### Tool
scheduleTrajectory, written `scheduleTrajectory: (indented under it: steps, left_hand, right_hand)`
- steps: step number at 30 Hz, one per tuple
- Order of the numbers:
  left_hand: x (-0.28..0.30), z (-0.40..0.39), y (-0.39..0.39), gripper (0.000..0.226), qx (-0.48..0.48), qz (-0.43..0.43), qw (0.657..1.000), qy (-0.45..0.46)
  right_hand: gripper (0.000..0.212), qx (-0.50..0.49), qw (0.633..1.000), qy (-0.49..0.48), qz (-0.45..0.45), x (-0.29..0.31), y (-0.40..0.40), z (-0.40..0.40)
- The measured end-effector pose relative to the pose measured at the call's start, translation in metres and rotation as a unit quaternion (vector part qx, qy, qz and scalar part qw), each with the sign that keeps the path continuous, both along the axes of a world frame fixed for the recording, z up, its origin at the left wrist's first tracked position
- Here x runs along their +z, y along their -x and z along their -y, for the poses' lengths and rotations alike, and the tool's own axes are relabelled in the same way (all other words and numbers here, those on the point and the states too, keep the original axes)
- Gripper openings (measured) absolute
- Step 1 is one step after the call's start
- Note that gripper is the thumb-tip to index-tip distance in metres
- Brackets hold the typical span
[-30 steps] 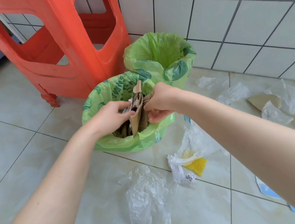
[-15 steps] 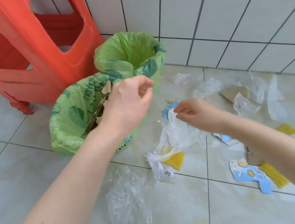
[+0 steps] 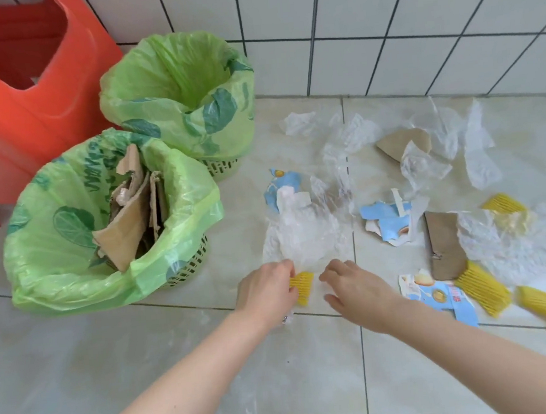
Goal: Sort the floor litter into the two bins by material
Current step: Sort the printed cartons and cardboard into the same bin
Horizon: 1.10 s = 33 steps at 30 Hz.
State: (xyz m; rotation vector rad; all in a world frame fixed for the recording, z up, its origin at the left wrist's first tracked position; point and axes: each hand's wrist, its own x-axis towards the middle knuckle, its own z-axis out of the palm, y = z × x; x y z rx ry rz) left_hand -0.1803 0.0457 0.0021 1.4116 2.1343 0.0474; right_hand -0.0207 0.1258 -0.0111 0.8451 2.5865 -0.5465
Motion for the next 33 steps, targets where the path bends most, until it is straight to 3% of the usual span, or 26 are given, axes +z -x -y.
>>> scheduleTrajectory:
  steps: [5,10,14,21,24,27,33]
  left_hand:
    - [-0.015,0.017,-0.02,0.023,-0.041,0.007,0.998,-0.047]
    - [-0.025,-0.003,-0.017,0.016,-0.076,-0.053,0.98,-0.174]
    - [-0.038,-0.042,0.011,0.03,-0.073,-0.084,0.962,-0.248]
    - [-0.051,-0.085,0.031,0.074,-0.102,-0.031,0.993,-0.043]
    - [-0.057,-0.081,0.025,0.076,-0.129,-0.038,0.991,0.012]
    - [-0.06,-0.06,0.018,0.076,-0.148,-0.031,0.988,0.002]
    - [-0.049,-0.016,0.0,0.068,-0.17,-0.022,0.985,0.029]
  right_hand:
    - [0.039,-0.003,1.0,-0.021,-0.018,-0.015,0.004,0.01]
    - [0.034,-0.098,0.99,-0.093,-0.046,-0.015,-0.01,-0.038]
    - [0.04,-0.131,0.98,-0.147,-0.006,-0.018,-0.029,-0.066]
    - [0.079,-0.245,0.961,-0.117,0.053,-0.028,-0.049,-0.108]
    - [0.074,-0.236,0.966,-0.091,0.063,-0.031,-0.051,-0.104]
    - [0.07,-0.21,0.972,-0.092,0.056,-0.031,-0.052,-0.09]
    - [0.069,-0.143,0.985,-0.084,-0.053,-0.04,-0.069,-0.057]
